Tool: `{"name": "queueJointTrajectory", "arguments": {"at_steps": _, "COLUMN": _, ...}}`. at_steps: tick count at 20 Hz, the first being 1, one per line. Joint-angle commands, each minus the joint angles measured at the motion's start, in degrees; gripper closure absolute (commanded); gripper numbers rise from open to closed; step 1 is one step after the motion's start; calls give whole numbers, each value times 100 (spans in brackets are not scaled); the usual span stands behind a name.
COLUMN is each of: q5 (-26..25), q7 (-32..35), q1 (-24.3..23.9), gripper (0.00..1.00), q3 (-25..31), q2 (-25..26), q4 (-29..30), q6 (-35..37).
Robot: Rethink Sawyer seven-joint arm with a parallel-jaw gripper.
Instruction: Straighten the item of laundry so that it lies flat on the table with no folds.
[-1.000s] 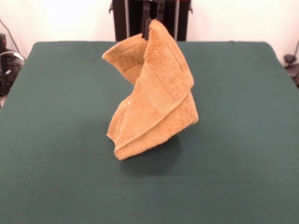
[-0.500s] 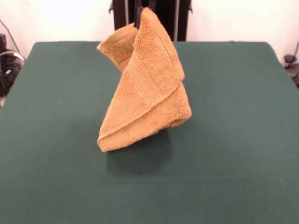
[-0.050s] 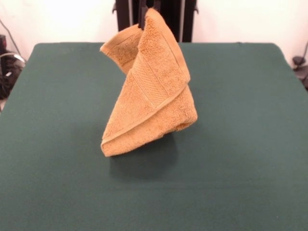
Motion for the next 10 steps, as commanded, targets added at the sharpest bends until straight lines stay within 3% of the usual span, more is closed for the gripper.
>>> {"name": "queueJointTrajectory", "arguments": {"at_steps": 1, "q5": 220, "q7": -370, "q1": 140, "gripper": 100, "q3": 622, "q2": -15, "q4": 394, "q6": 719}}
{"name": "queueJointTrajectory", "arguments": {"at_steps": 10, "q5": 2, "q7": 216, "q1": 510, "gripper": 100, "q3": 277, "q2": 21, "q4": 352, "q6": 504}}
